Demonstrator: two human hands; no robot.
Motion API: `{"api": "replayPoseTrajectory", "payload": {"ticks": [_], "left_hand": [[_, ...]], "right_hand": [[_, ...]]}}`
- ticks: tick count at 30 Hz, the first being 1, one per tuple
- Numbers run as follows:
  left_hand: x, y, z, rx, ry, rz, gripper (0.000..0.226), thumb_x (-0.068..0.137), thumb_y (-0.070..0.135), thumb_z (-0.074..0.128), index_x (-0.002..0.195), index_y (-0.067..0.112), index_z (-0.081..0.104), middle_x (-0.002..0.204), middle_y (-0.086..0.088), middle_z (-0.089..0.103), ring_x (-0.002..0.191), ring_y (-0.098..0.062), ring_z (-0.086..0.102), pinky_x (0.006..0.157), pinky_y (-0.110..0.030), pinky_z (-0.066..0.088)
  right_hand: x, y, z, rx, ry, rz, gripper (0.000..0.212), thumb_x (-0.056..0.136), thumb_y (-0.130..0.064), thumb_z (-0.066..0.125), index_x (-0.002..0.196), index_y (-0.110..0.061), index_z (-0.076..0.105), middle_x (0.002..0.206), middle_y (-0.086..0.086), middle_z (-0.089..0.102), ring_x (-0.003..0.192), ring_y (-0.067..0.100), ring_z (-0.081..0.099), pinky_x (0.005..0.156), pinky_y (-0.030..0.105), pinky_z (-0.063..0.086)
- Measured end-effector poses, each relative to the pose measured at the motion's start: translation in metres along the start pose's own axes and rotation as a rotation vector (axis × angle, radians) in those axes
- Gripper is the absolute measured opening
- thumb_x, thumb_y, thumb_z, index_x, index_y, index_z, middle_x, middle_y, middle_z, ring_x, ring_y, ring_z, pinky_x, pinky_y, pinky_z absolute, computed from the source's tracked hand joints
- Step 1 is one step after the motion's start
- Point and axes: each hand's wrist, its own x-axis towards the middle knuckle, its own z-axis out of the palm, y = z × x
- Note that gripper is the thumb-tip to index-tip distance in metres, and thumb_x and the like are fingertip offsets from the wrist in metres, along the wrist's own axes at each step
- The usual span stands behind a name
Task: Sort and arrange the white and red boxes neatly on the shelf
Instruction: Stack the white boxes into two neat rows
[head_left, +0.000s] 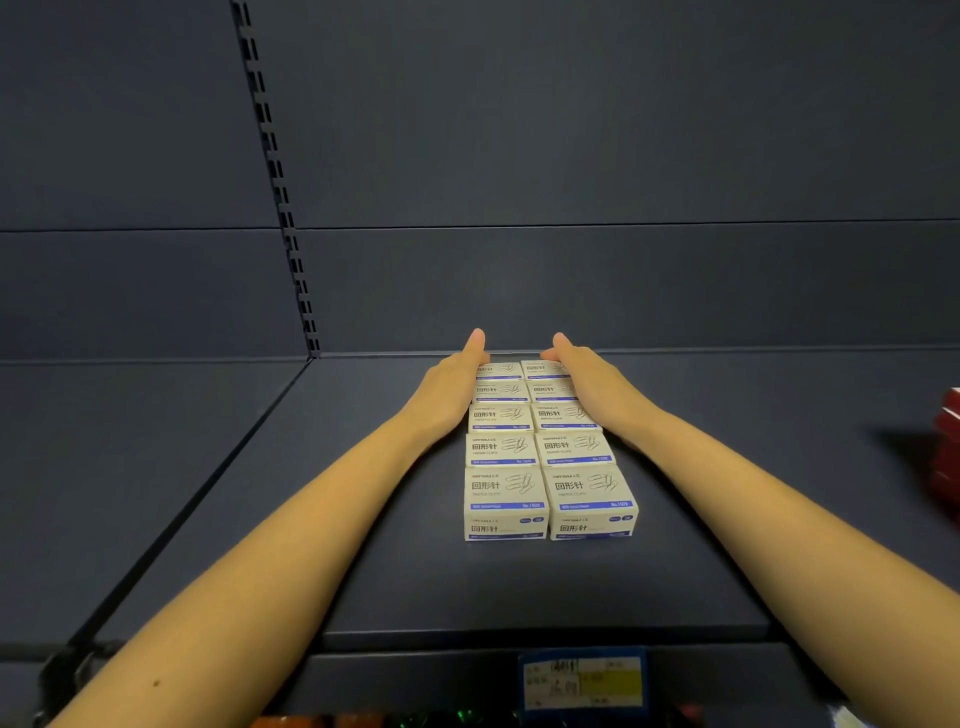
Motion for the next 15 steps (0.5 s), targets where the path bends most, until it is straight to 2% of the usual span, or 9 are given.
{"api": "replayPoseTrajectory", "payload": {"ticks": [3, 5, 6, 7, 8, 10, 11, 13, 15], "left_hand": [[-0.009, 0.006, 0.001, -0.028, 0.0, -0.007, 0.06, 0.095, 0.054, 0.011, 0.121, 0.022, 0.055, 0.111, 0.01, 0.058, 0.099, -0.003, 0.051, 0.093, -0.025, 0.024], [-0.017, 0.01, 0.001, -0.082, 0.016, -0.01, 0.051, 0.095, 0.054, 0.011, 0.086, 0.034, 0.057, 0.091, 0.02, 0.056, 0.076, 0.01, 0.054, 0.091, -0.026, 0.024], [-0.022, 0.012, 0.0, -0.117, 0.016, -0.028, 0.047, 0.095, 0.055, 0.012, 0.074, 0.038, 0.051, 0.085, 0.024, 0.052, 0.068, 0.013, 0.053, 0.091, -0.025, 0.024], [-0.029, 0.012, -0.001, -0.172, 0.008, -0.046, 0.046, 0.095, 0.055, 0.014, 0.076, 0.041, 0.053, 0.091, 0.024, 0.053, 0.074, 0.014, 0.054, 0.095, -0.025, 0.022], [-0.034, 0.01, -0.002, -0.246, -0.012, -0.062, 0.05, 0.094, 0.056, 0.015, 0.091, 0.037, 0.061, 0.107, 0.021, 0.056, 0.093, 0.012, 0.055, 0.102, -0.025, 0.021], [-0.046, 0.003, -0.004, -0.397, -0.046, -0.1, 0.061, 0.094, 0.057, 0.018, 0.121, 0.017, 0.054, 0.134, 0.005, 0.052, 0.124, 0.0, 0.046, 0.108, -0.024, 0.027], [-0.054, 0.0, -0.004, -0.459, -0.057, -0.107, 0.06, 0.094, 0.056, 0.02, 0.123, 0.012, 0.05, 0.128, 0.001, 0.056, 0.123, 0.003, 0.045, 0.099, -0.018, 0.035], [-0.069, -0.004, 0.0, -0.541, -0.069, -0.099, 0.048, 0.096, 0.051, 0.023, 0.124, 0.024, 0.051, 0.102, 0.02, 0.067, 0.103, 0.013, 0.056, 0.078, -0.005, 0.043], [-0.083, 0.003, 0.009, -0.585, -0.091, -0.082, 0.036, 0.097, 0.047, 0.021, 0.094, 0.035, 0.055, 0.066, 0.027, 0.068, 0.066, 0.016, 0.062, 0.053, -0.003, 0.047]], "right_hand": [[-0.007, -0.003, -0.001, 0.016, -0.005, 0.006, 0.058, 0.099, -0.045, 0.016, 0.122, -0.007, 0.053, 0.106, 0.011, 0.066, 0.084, 0.01, 0.061, 0.069, 0.024, 0.039], [-0.012, -0.003, -0.002, 0.095, -0.009, 0.022, 0.06, 0.098, -0.049, 0.016, 0.122, -0.007, 0.052, 0.105, 0.008, 0.068, 0.089, 0.009, 0.064, 0.069, 0.021, 0.039], [-0.016, -0.002, -0.003, 0.155, -0.003, 0.02, 0.056, 0.097, -0.051, 0.016, 0.115, -0.015, 0.056, 0.095, -0.002, 0.071, 0.08, 0.001, 0.065, 0.067, 0.016, 0.039], [-0.023, 0.0, -0.004, 0.223, 0.004, 0.031, 0.048, 0.097, -0.052, 0.017, 0.1, -0.026, 0.057, 0.077, -0.016, 0.071, 0.067, -0.007, 0.064, 0.063, 0.012, 0.036], [-0.032, 0.001, -0.005, 0.295, -0.001, 0.058, 0.045, 0.096, -0.053, 0.018, 0.086, -0.033, 0.057, 0.061, -0.023, 0.067, 0.056, -0.012, 0.062, 0.062, 0.012, 0.036], [-0.05, 0.006, -0.005, 0.469, -0.033, 0.074, 0.054, 0.096, -0.054, 0.022, 0.066, -0.032, 0.061, 0.052, -0.03, 0.063, 0.053, -0.016, 0.059, 0.064, 0.016, 0.037], [-0.059, 0.009, -0.003, 0.534, -0.046, 0.073, 0.057, 0.096, -0.054, 0.023, 0.063, -0.032, 0.064, 0.054, -0.031, 0.063, 0.055, -0.017, 0.06, 0.064, 0.016, 0.041], [-0.074, 0.012, 0.0, 0.645, -0.056, 0.089, 0.048, 0.096, -0.052, 0.024, 0.069, -0.034, 0.06, 0.056, -0.031, 0.064, 0.056, -0.016, 0.061, 0.055, 0.009, 0.048], [-0.085, 0.011, 0.004, 0.722, -0.056, 0.097, 0.04, 0.097, -0.049, 0.025, 0.075, -0.034, 0.055, 0.056, -0.028, 0.065, 0.055, -0.014, 0.062, 0.045, 0.006, 0.046]]}}
